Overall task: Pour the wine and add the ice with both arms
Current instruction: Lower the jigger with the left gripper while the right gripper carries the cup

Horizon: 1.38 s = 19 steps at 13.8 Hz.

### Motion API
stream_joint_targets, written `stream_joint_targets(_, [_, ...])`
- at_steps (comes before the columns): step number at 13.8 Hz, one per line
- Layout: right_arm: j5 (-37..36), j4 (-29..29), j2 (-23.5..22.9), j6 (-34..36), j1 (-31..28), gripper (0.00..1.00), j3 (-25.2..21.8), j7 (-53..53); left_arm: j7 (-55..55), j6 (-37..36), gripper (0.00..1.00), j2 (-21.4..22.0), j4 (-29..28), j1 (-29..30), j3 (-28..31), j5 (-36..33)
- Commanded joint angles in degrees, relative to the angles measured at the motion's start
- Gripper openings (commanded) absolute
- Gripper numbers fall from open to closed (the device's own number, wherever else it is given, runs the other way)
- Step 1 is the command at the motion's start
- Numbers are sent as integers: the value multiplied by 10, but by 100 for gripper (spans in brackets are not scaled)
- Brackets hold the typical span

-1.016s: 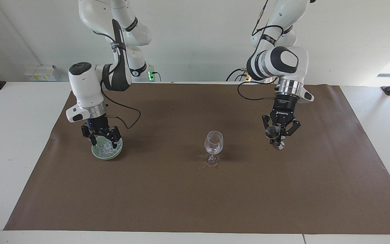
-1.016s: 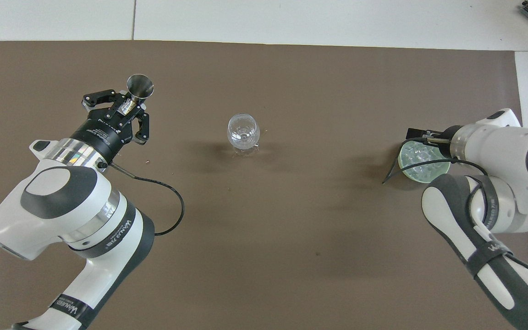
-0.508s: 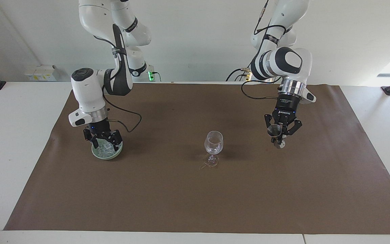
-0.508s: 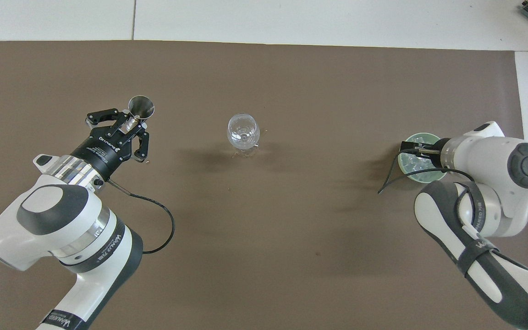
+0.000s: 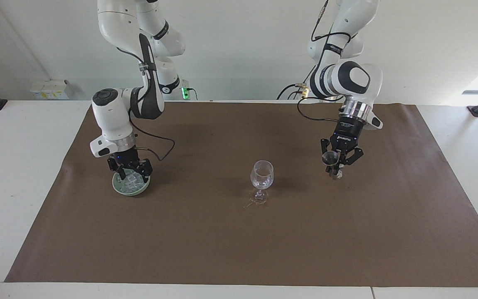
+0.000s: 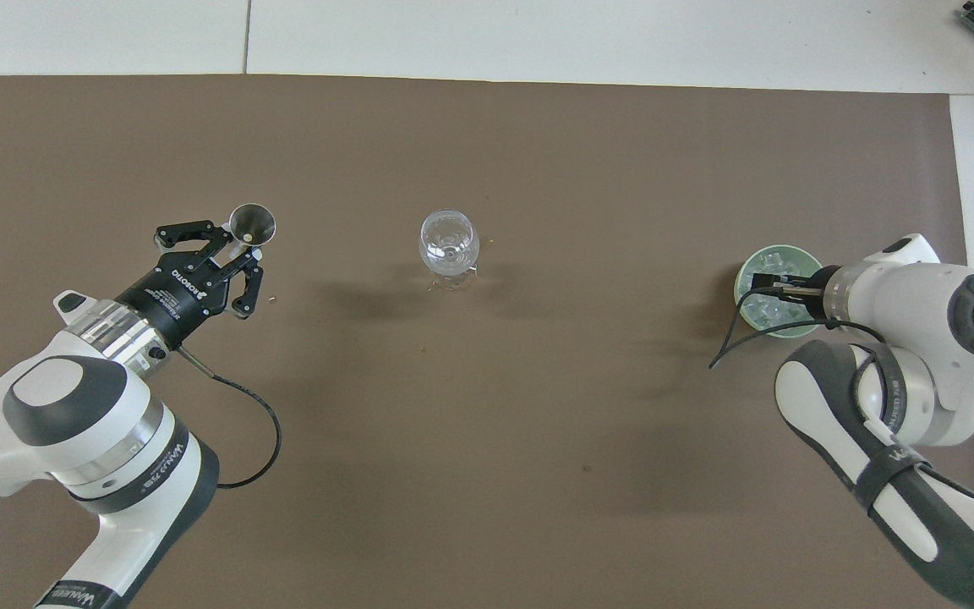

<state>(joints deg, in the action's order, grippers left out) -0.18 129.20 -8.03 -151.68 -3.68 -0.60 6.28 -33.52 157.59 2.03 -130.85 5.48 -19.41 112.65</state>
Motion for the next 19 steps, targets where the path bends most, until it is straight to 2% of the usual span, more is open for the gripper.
stream_joint_targets(1, [-3,17,14,-6,-13,84,6,-15,-27,-50,0,33,-46,19,-2,-12])
stream_joint_targets(3, [-3,17,17,-1,-9,84,7,-11,-28,-64,0,40,-64,21,-2,-22])
stream_joint_targets(5, [-3,20,19,-1,-5,77,7,-7,-28,-104,0,53,-83,37,2,-65])
stream_joint_targets(6, [-3,21,19,-1,-5,63,7,-10,-29,-131,0,55,-85,51,3,-104])
stream_joint_targets(7, [-3,21,19,-1,-5,56,7,-9,-30,-154,0,59,-86,71,3,-134])
stream_joint_targets(10, [-3,20,18,-3,-5,17,7,8,-86,-233,0,61,-84,116,3,-285])
stream_joint_targets(12, [-3,18,17,-3,-5,0,8,18,-135,-279,0,61,-75,147,3,-348])
stream_joint_targets(16, [-2,6,27,-3,-3,0,14,23,-237,-321,0,57,-74,176,4,-361])
stream_joint_targets(19, [6,-23,35,-1,34,0,14,23,-300,-315,0,46,-76,205,3,-358])
